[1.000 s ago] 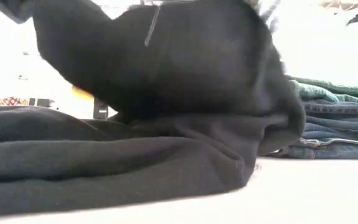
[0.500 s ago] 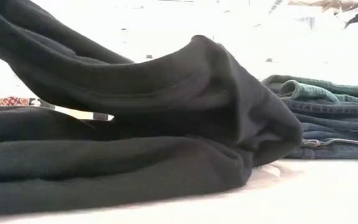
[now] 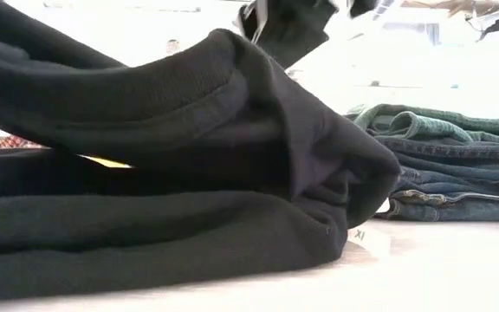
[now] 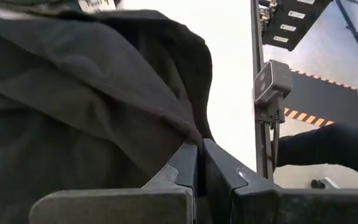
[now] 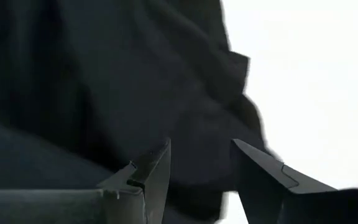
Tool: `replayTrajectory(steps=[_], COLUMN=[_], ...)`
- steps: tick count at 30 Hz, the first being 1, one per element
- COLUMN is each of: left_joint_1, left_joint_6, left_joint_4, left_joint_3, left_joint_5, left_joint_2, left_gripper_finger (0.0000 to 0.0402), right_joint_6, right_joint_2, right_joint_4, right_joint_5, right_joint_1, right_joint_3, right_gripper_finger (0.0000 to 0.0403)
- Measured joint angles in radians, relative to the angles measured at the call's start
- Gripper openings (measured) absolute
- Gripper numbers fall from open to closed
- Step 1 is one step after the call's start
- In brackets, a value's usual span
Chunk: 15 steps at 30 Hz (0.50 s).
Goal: Fold laundry
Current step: Fold the black shirt from the white laundry organizer
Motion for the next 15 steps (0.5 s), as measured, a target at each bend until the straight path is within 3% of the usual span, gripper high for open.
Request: replayTrajectory(steps=[6, 10, 15], left_joint_1=[0.0, 0.0, 0.0], left_joint_6=[-0.065, -0.104, -0.107], left_joint_4=[0.025, 0.038, 0.038], left_joint_3=[0.0, 0.0, 0.001], left_joint_5=[0.058, 0.077, 0.057], left_joint_2=[0.064, 0.097, 0.097], left_gripper_finger=[0.0, 0.0, 0.0], right_joint_6=[-0.288, -0.465, -0.631], right_joint_2=[0.0, 0.027, 0.069], right_joint_4=[0.024, 0.004, -0.011], right_joint_5=[-0.066, -0.183, -0.098], right_joint_1=[-0.102, -0.155, -0.188], right_joint_3=[0.0, 0.001, 0.0], right_gripper_finger=[0.0191, 0.0191, 0.0191])
